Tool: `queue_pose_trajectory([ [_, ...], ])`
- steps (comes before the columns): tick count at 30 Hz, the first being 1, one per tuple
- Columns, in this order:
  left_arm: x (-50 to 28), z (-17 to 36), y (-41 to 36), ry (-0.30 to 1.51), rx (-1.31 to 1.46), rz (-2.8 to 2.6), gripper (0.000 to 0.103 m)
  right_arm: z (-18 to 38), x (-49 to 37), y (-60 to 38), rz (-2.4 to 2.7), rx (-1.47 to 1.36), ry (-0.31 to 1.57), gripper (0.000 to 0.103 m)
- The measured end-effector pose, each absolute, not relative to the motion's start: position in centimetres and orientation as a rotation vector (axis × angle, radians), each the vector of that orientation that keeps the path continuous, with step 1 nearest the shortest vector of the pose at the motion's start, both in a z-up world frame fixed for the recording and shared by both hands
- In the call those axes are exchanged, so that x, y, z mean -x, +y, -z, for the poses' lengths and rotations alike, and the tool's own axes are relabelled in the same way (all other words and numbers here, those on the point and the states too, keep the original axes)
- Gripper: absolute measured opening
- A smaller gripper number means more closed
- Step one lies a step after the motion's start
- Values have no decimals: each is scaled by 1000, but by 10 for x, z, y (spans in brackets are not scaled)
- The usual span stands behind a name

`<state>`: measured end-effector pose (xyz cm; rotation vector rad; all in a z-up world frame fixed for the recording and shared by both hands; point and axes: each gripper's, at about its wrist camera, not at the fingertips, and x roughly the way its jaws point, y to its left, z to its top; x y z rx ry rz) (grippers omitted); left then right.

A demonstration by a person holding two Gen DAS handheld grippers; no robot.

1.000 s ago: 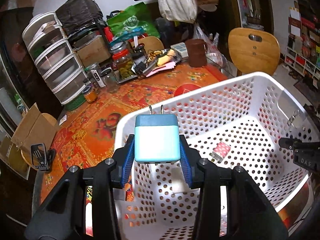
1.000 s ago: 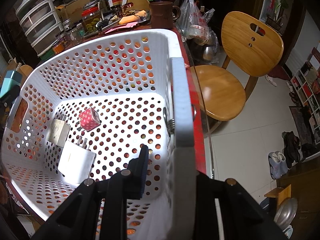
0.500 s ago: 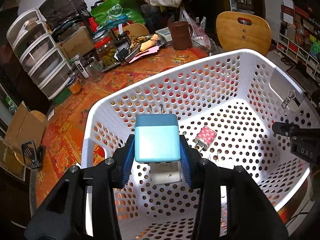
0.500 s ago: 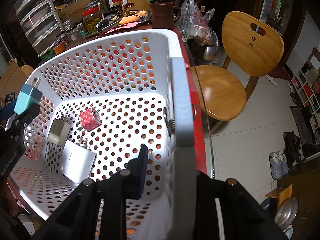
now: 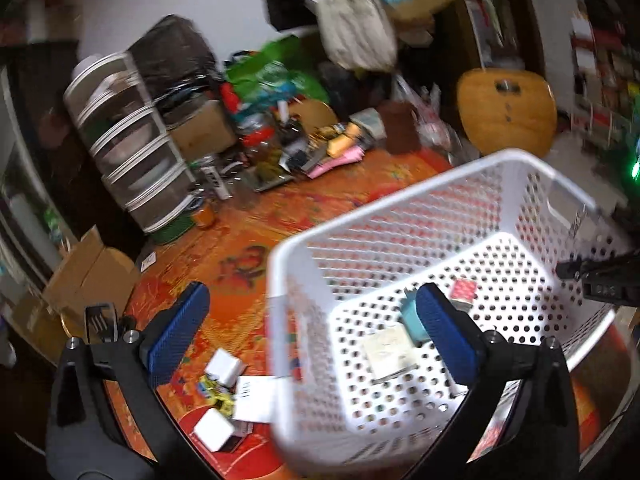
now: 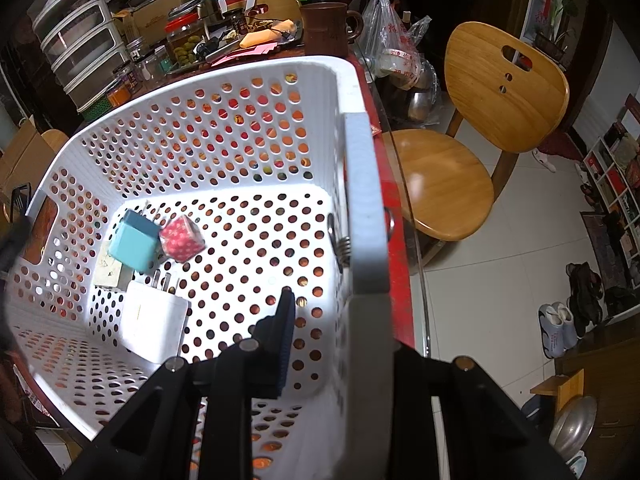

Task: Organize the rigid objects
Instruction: 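Grasp the white square adapter on the table with the left tool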

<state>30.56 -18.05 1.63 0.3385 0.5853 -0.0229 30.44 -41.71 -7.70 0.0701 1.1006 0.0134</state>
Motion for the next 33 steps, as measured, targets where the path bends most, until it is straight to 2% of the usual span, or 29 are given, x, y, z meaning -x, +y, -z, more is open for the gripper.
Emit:
queue_pose_trajectory([
  [3,-299,-33,-121,568,-236,-33,102,77,-305,-418,-18,-70,1104,25],
  [6,-306,-29,-54,604,-150,-115,102,78,-304,-419,-20,-69,1101,25],
  [12,-345,38,44,810,10,-153,100,78,-304,-420,-20,-71,1101,25],
  [14,-356,63,48,863,6,-136,97,78,-304,-420,-20,-73,1100,25],
  [21,-388,116,41,976,-13,-91,68,78,-304,-421,-21,-74,1103,25],
  [29,-414,138,31,1034,-21,-68,66,78,-303,-421,-22,-73,1103,25],
  [30,-416,140,31,1038,-18,-63,61,78,-304,-421,-22,-73,1103,25],
  [31,-417,142,32,1039,-6,-54,49,78,-304,-421,-22,-73,1103,25],
  [33,-418,143,32,1038,5,-57,49,78,-304,-421,-22,-72,1103,25],
])
